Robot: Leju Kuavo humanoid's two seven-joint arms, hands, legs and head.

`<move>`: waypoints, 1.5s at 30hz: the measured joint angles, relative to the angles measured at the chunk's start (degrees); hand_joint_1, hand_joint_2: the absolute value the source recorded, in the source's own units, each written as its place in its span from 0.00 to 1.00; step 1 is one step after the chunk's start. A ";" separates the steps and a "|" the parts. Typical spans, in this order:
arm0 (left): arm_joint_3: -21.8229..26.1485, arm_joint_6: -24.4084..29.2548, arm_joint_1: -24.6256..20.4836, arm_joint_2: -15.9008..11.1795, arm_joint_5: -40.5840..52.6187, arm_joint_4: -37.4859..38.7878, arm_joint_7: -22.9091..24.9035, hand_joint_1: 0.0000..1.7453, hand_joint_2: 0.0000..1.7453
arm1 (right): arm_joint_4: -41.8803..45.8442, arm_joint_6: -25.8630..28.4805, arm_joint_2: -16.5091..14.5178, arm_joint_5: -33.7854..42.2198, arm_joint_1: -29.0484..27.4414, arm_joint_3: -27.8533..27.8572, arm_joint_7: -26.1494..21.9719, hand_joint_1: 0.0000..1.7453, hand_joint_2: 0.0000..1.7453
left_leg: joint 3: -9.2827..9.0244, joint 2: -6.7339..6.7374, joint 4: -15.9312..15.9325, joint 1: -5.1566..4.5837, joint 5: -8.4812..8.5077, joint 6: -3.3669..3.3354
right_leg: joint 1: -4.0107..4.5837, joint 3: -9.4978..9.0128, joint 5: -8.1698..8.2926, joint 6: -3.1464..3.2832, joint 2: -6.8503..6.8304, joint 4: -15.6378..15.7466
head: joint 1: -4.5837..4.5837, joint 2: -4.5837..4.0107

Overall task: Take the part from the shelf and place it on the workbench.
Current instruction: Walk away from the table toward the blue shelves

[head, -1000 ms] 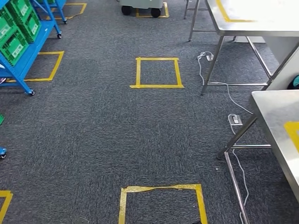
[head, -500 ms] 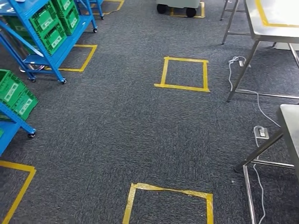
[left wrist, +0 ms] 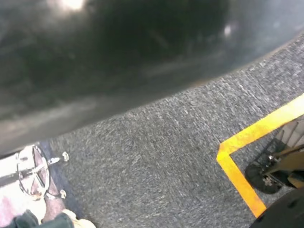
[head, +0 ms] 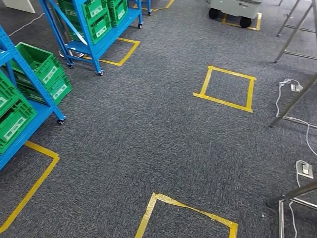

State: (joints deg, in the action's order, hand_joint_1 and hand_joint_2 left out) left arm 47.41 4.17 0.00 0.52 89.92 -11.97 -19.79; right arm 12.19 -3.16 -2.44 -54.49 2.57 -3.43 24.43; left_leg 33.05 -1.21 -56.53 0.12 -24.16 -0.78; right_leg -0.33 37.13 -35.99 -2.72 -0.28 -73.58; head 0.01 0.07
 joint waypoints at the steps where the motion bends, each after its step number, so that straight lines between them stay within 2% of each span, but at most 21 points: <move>1: -0.05 0.00 0.03 -0.01 -0.01 0.05 -0.01 0.00 0.00 | -0.01 -0.03 0.01 0.00 -0.11 -0.05 -0.07 0.00 0.00 | 0.01 -0.88 -0.02 0.00 0.03 0.00 | -0.01 0.98 -0.02 0.00 0.13 -1.51 | -0.03 0.00; 3: -0.19 0.00 0.18 -0.02 0.00 0.16 -0.02 0.00 0.00 | -0.02 -0.03 0.08 -0.02 -0.13 -0.15 -0.08 0.00 0.00 | -0.07 -2.63 -0.06 0.08 0.08 0.13 | -0.17 -0.16 3.10 0.06 0.54 1.98 | -0.03 0.00; 6: -0.40 0.02 0.16 -0.15 0.02 0.25 -0.02 0.00 0.00 | -0.03 0.02 0.20 -0.04 0.01 -0.21 -0.10 0.00 0.00 | 0.18 -5.01 -0.33 0.16 0.21 0.97 | -0.77 -4.90 7.72 0.09 3.82 12.76 | -0.05 0.00; 7: -0.42 0.06 0.16 -0.25 0.01 0.26 -0.02 0.00 0.00 | -0.03 0.06 0.21 0.02 0.04 -0.23 -0.11 0.00 0.00 | 0.39 -5.64 -0.33 0.17 0.34 1.36 | -0.83 -5.58 7.94 0.23 4.43 14.12 | -0.05 0.00; 10: -0.42 0.34 0.61 -0.35 -0.61 0.38 0.04 0.00 0.00 | -0.02 0.45 0.22 1.23 0.22 -0.16 -0.11 0.00 0.00 | 0.91 -6.63 -0.09 0.36 0.77 2.44 | -0.64 -5.89 8.24 1.26 3.01 14.39 | -0.03 0.00; 12: -0.10 0.81 0.78 -0.22 -2.59 0.47 0.10 0.00 0.00 | -0.02 1.10 0.25 4.14 0.29 0.55 -0.10 0.00 0.00 | 2.27 -4.00 -2.80 0.22 -1.13 2.86 | -0.65 -5.92 8.58 2.07 1.67 14.71 | 0.34 0.00; 14: 1.15 1.50 0.49 0.09 -6.44 0.49 -0.02 0.00 0.00 | -0.02 1.74 0.28 9.01 0.06 2.63 -0.10 0.00 0.00 | 5.53 -0.66 -9.75 0.08 -5.03 3.09 | -0.42 -5.86 8.61 2.55 0.06 14.82 | 0.73 0.00; 17: 5.20 2.01 0.21 1.21 -13.79 0.49 -0.94 0.00 0.00 | -0.02 2.09 0.28 16.09 -0.46 7.46 -0.10 0.00 0.00 | 8.05 0.46 -15.84 0.08 -6.67 3.10 | -0.18 -5.85 8.45 2.77 -2.56 14.82 | 0.78 0.00; 20: 10.05 1.26 0.10 2.49 -19.49 0.45 -2.48 0.00 0.00 | -0.02 1.75 0.27 20.69 -0.70 12.24 -0.10 0.00 0.00 | 2.69 2.84 -6.65 -0.14 -1.99 2.65 | -0.04 -6.20 8.15 2.46 -4.55 14.78 | 0.80 0.00; 22: 13.06 0.29 -0.37 3.26 -22.22 0.36 -3.33 0.00 0.00 | -0.02 1.18 0.28 22.71 -0.88 15.20 -0.10 0.00 0.00 | -0.06 4.81 -1.50 -0.49 -0.67 2.02 | 0.26 -6.46 7.81 1.86 -5.77 14.67 | 0.80 0.00; 25: 16.64 -0.74 -0.41 4.21 -23.74 0.19 -3.61 0.00 0.00 | 0.02 0.56 0.28 23.13 -0.79 18.16 -0.07 0.00 0.00 | -0.38 3.57 -0.28 -0.64 -0.63 0.98 | 0.30 -6.94 7.48 0.92 -7.30 14.88 | 0.69 0.00; 27: 17.92 -1.04 -0.29 4.61 -23.50 0.10 -3.30 0.00 0.00 | 0.05 0.45 0.22 22.59 -0.69 18.80 -0.09 0.00 0.00 | -0.57 2.28 0.06 -0.29 -0.39 0.32 | 0.10 -6.24 5.85 0.25 -5.10 12.81 | 0.46 0.00; 29: 18.49 -1.22 -0.51 4.80 -23.06 -0.01 -2.97 0.00 0.00 | 0.04 0.42 0.13 22.16 -0.87 19.07 -0.43 0.00 0.00 | -0.56 0.85 0.15 -0.07 -0.25 -0.13 | -0.09 -3.26 2.27 -0.18 -1.47 6.01 | 0.07 0.00; 31: 18.89 -1.45 -0.67 4.91 -22.76 -0.10 -2.76 0.00 0.00 | 0.03 0.43 0.10 21.89 -1.09 19.31 -0.70 0.00 0.00 | -0.49 -0.79 0.11 -0.08 -0.20 -0.27 | -0.16 0.13 -0.12 -0.31 -0.08 -0.76 | -0.07 0.00; 32: 19.07 -1.61 -0.63 4.96 -22.63 -0.12 -2.68 0.00 0.00 | 0.03 0.46 0.10 21.71 -1.13 19.39 -0.67 0.00 0.00 | -0.51 -1.65 0.08 -0.07 -0.17 -0.25 | -0.17 0.70 0.34 -0.30 0.10 -1.45 | -0.09 0.00; 34: 19.25 -1.92 -0.55 5.04 -22.48 -0.14 -2.54 0.00 0.00 | 0.03 0.62 0.09 21.19 -1.12 19.40 -0.62 0.00 0.00 | -0.63 -3.36 0.02 0.02 -0.13 -0.08 | -0.33 -1.29 4.18 -0.24 0.83 3.68 | -0.08 0.00; 36: 19.31 -2.14 -0.64 5.09 -22.38 -0.15 -2.49 0.00 0.00 | 0.01 0.84 0.00 20.83 -1.09 19.40 -0.67 0.00 0.00 | -0.54 -4.98 -0.18 0.03 -0.10 0.42 | -0.73 -4.65 7.38 -0.19 3.53 11.31 | -0.06 0.00; 38: 19.34 -2.21 -0.72 5.08 -22.32 -0.20 -2.49 0.00 0.00 | -0.01 0.98 -0.16 20.74 -0.95 19.40 -0.98 0.00 0.00 | -0.12 -6.33 -0.22 0.05 0.16 1.20 | -0.88 -6.16 7.87 0.14 5.17 14.41 | 0.00 0.00; 40: 19.42 -2.22 -0.51 5.04 -22.32 -0.25 -2.48 0.00 0.00 | -0.02 1.04 -0.36 20.65 -0.79 19.40 -1.21 0.00 0.00 | 0.26 -7.36 0.02 0.26 0.57 1.97 | -0.76 -6.40 8.07 0.82 4.09 14.59 | 0.01 0.00; 42: 19.58 -2.28 -0.33 5.05 -22.35 -0.28 -2.44 0.00 0.00 | -0.02 1.27 -0.55 20.42 -0.73 19.41 -1.06 0.00 0.00 | 1.06 -5.02 -1.35 0.14 -0.41 2.53 | -0.77 -6.48 8.34 1.60 2.66 14.81 | 0.29 0.00; 45: 19.75 -2.58 -0.79 5.22 -22.65 -0.29 -2.38 0.00 0.00 | -0.02 1.92 -0.62 19.94 -0.98 19.40 -0.94 0.00 0.00 | 5.65 0.00 -11.00 -0.04 -5.61 3.02 | -0.51 -6.47 8.34 2.40 -0.04 14.97 | 0.85 0.00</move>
State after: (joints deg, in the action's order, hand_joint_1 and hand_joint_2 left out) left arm 67.17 1.60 -0.79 5.74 67.28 -12.26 -22.17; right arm 12.17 -1.24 -3.06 -34.55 1.60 15.98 23.49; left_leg 38.70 -1.21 -67.53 0.09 -29.77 2.24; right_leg -0.84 30.66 -27.65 -0.32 -0.32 -58.61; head 0.85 0.07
